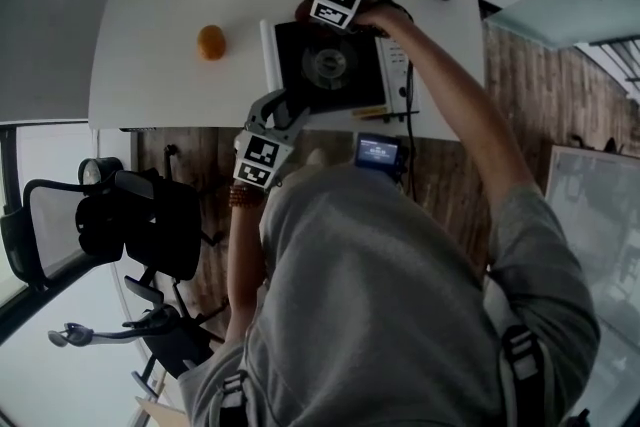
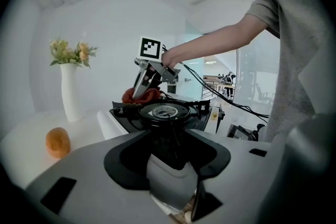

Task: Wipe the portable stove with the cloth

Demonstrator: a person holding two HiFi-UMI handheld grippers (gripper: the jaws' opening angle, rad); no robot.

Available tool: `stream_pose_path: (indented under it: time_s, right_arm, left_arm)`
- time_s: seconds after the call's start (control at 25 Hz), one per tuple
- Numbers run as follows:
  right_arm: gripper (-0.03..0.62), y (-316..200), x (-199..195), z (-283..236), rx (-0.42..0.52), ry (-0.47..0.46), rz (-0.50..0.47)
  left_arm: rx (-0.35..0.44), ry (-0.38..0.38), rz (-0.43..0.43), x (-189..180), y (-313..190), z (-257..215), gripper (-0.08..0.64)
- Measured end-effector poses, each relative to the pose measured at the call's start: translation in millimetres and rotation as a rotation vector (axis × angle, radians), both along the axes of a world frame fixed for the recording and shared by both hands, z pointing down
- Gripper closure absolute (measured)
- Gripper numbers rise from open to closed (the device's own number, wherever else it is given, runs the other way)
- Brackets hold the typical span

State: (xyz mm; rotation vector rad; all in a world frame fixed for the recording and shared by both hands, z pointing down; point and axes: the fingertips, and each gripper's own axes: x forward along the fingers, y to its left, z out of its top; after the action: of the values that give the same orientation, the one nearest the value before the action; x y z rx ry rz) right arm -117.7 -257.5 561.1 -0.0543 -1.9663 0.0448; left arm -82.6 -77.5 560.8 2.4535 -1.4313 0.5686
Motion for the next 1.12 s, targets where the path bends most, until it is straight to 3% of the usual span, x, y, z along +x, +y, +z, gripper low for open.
stream_pose_path:
  time_s: [0.28,0.72,0.96,1.12]
  right_arm:
    - [0.494,14.4,-21.5,1.8,0.047,0.069,-0.077]
    - [0.497,21.8,-36.5,3.4,0.069,0.088,-0.093]
    - [0.495,19.2,-35.1,-2.4,0.119,0.002,-0.037]
    - [0.476,15.0,-28.0,-13.0,0.131,-0.157,0.042]
  left_arm:
    - [0.006,-0.009,0.016,2.3,0.7,0.3,0.345]
    - [0.022,0.001,0.013,2.6,0.8,0.3,0.345]
    - [0.016,0.001,0.045,0.7,0.9,0.1,0.345]
    - [-0.003,0.032,0.072,0.7,3.2,-5.7,0.311]
